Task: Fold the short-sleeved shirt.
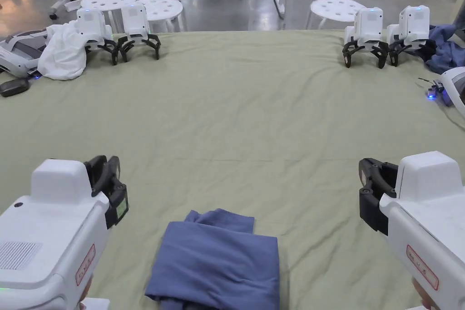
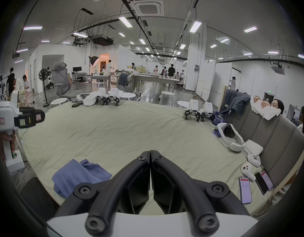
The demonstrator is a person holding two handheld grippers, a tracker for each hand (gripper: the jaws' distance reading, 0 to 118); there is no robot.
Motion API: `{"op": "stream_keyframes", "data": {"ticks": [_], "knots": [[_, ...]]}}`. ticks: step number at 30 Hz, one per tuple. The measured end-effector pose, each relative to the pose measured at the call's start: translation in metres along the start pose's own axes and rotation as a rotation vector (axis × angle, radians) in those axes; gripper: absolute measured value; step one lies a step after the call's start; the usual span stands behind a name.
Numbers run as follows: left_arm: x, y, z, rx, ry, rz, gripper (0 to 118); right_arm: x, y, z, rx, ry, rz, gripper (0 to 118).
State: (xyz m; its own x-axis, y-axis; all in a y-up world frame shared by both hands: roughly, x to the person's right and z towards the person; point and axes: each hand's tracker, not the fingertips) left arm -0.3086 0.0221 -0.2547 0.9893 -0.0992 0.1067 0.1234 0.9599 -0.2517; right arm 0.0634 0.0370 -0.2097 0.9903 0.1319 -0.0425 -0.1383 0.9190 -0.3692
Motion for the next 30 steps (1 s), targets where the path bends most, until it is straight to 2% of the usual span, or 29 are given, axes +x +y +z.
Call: {"op": "stream_keyframes", "data": {"ticks": [3, 8, 12, 15, 22, 26, 30], "knots": [[0.004, 0.006, 0.012, 0.050, 0.047, -0.061, 16, -0.003, 0.006, 0.003, 0.020, -0.002, 0.003, 4], [0.003, 0.006, 0.024, 0.095, 0.072, -0.077, 14, -0.009, 0.010, 0.006, 0.053, -0.012, 0.015, 4], [0.005, 0.001, 0.031, 0.130, 0.087, -0.099, 3, -0.014, 0.010, 0.008, 0.073, -0.013, 0.021, 4], [0.007, -0.001, 0.032, 0.133, 0.090, -0.110, 0, -0.016, 0.011, 0.008, 0.080, -0.014, 0.022, 4], [0.000, -0.006, 0.029, 0.114, 0.089, -0.082, 0, -0.028, 0.003, -0.002, 0.075, 0.005, 0.010, 4], [-0.004, -0.011, 0.028, 0.102, 0.098, -0.075, 0, -0.050, -0.016, -0.021, 0.016, 0.092, -0.023, 4], [-0.008, -0.019, 0.025, 0.069, 0.104, -0.067, 0, -0.093, -0.049, -0.051, -0.070, 0.190, 0.012, 4]]}}
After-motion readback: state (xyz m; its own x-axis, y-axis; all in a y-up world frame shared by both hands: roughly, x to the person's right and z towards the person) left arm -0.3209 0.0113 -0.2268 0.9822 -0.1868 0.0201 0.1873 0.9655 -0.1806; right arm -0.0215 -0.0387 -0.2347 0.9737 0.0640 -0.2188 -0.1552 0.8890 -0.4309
